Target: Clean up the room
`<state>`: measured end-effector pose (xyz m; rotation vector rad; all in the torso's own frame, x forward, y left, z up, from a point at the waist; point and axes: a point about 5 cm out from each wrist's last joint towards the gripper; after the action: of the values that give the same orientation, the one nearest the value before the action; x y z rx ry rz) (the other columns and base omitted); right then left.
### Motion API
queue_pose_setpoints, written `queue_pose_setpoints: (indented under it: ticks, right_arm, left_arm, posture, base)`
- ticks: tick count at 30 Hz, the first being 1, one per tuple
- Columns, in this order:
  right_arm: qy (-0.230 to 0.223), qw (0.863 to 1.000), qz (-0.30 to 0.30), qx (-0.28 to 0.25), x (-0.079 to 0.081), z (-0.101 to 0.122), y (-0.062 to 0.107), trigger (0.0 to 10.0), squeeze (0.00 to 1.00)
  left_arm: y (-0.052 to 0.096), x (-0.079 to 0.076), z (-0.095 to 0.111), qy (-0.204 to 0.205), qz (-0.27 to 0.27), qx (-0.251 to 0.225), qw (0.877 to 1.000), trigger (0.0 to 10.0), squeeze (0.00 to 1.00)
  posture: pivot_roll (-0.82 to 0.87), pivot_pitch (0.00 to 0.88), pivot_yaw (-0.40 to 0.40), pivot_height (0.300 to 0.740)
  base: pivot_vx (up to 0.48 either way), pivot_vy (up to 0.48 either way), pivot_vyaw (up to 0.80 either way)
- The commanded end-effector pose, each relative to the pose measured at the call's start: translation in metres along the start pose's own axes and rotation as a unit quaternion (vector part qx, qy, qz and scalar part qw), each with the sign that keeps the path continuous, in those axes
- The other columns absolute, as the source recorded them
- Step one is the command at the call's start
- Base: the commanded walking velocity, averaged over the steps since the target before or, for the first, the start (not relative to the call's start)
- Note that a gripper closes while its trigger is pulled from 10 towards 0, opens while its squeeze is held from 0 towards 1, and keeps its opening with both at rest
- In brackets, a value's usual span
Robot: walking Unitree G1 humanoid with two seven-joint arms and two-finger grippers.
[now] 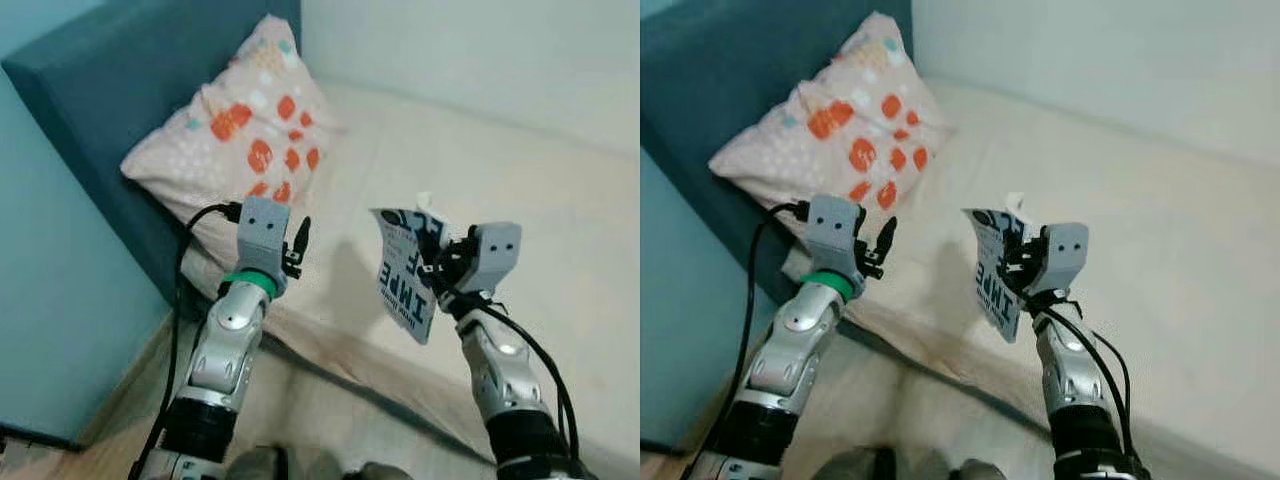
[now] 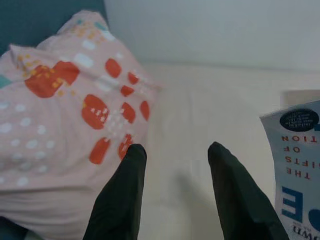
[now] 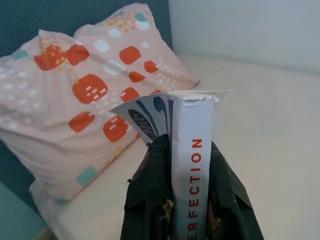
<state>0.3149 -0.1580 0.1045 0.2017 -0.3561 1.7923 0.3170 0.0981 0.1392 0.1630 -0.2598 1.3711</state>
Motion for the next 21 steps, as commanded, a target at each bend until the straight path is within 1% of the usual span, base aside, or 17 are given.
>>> queue_pose_setpoints:
  ticks: [1, 2, 3, 4, 5, 6, 7, 8, 12, 13, 15, 16, 18, 21]
  right_arm:
    - [0.001, 1.0, 0.001, -0.005, -0.002, 0.002, 0.002, 10.0, 0.0]
    - [-0.011, 1.0, 0.006, -0.006, -0.001, 0.002, 0.002, 10.0, 0.0]
    - [-0.037, 0.999, 0.015, -0.007, 0.001, 0.002, 0.003, 10.0, 0.0]
    - [-0.037, 0.999, 0.015, -0.007, 0.001, 0.002, 0.003, 10.0, 0.0]
    - [-0.055, 0.998, 0.022, -0.008, 0.002, 0.002, 0.003, 10.0, 0.0]
    - [-0.103, 0.994, 0.035, -0.006, 0.004, 0.002, 0.004, 10.0, 0.0]
    - [-0.125, 0.991, 0.037, -0.007, 0.005, 0.001, 0.005, 10.0, 0.0]
    - [-0.125, 0.991, 0.037, -0.007, 0.005, 0.001, 0.005, 10.0, 0.0]
    - [-0.18, 0.983, 0.028, -0.007, 0.002, -0.001, 0.008, 10.0, 0.0]
    - [-0.18, 0.983, 0.028, -0.007, 0.002, -0.001, 0.008, 10.0, 0.0]
    - [-0.205, 0.979, 0.021, -0.005, -0.001, -0.005, 0.01, 10.0, 0.0]
    - [-0.205, 0.979, 0.021, -0.005, -0.001, -0.005, 0.01, 10.0, 0.0]
    - [-0.241, 0.97, 0.015, -0.007, -0.003, -0.009, 0.013, 10.0, 0.0]
    - [-0.255, 0.967, 0.014, -0.008, -0.003, -0.01, 0.013, 10.0, 0.0]
  left_arm:
    - [0.001, -0.005, -0.003, 0.003, -0.005, 0.006, 1.0, 10.0, 0.0]
    - [0.001, -0.004, -0.003, 0.003, -0.005, 0.007, 1.0, 10.0, 0.0]
    - [0.001, -0.004, -0.003, 0.004, -0.005, 0.008, 1.0, 10.0, 0.0]
    - [0.001, -0.004, -0.003, 0.004, -0.005, 0.008, 1.0, 10.0, 0.0]
    - [0.001, -0.004, -0.003, 0.004, -0.005, 0.008, 1.0, 10.0, 0.0]
    - [0.003, -0.006, -0.003, 0.005, -0.015, 0.004, 1.0, 10.0, 0.0]
    - [0.003, -0.007, -0.003, 0.004, -0.019, 0.003, 1.0, 10.0, 0.0]
    - [0.003, -0.007, -0.003, 0.004, -0.019, 0.003, 1.0, 10.0, 0.0]
    - [0.006, -0.009, -0.005, 0.003, -0.03, 0.005, 1.0, 10.0, 0.0]
    - [0.006, -0.009, -0.005, 0.003, -0.03, 0.005, 1.0, 10.0, 0.0]
    - [0.007, -0.01, -0.007, -0.004, -0.041, 0.007, 0.999, 10.0, 0.0]
    - [0.007, -0.01, -0.007, -0.004, -0.041, 0.007, 0.999, 10.0, 0.0]
    - [0.008, -0.013, -0.009, -0.016, -0.059, 0.007, 0.998, 10.0, 0.0]
    - [0.009, -0.014, -0.01, -0.022, -0.067, 0.007, 0.997, 10.0, 0.0]
  posture:
    - [0.0, 0.008, 0.024, 0.74]
    - [0.0, 0.007, 0.024, 0.74]
    - [0.0, 0.008, 0.025, 0.74]
    - [0.0, 0.008, 0.025, 0.74]
    - [0.0, 0.008, 0.025, 0.74]
    - [0.0, 0.009, 0.025, 0.74]
    - [0.0, 0.009, 0.025, 0.74]
    - [0.0, 0.009, 0.025, 0.74]
    - [0.0, 0.009, 0.025, 0.74]
    - [0.0, 0.009, 0.025, 0.74]
    - [0.0, 0.01, 0.026, 0.74]
    - [0.0, 0.01, 0.026, 0.74]
    - [0.0, 0.01, 0.028, 0.74]
    - [0.0, 0.01, 0.028, 0.74]
  base:
    - [0.428, 0.0, 0.0]
    - [0.386, 0.0, 0.0]
    - [0.0, 0.0, 0.0]
    - [0.0, 0.0, 0.0]
    - [0.0, 0.0, 0.0]
    - [0.0, 0.0, 0.0]
    - [0.0, 0.0, 0.0]
    - [0.0, 0.0, 0.0]
    - [0.0, 0.0, 0.0]
    - [0.0, 0.0, 0.0]
    - [0.0, 0.0, 0.0]
    - [0.0, 0.0, 0.0]
    - [0.0, 0.0, 0.0]
    - [0.0, 0.0, 0.0]
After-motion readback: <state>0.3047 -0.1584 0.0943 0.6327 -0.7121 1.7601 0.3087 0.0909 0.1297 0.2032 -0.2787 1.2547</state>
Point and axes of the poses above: a point about 5 cm out from each wrist's last joint towards the gripper, its own y axis pointing back from the gripper into the wrist, its own z axis along the axis of the wrist's last joint, x = y × z, and after that the axes turned 11 degrees about -y, right-handed
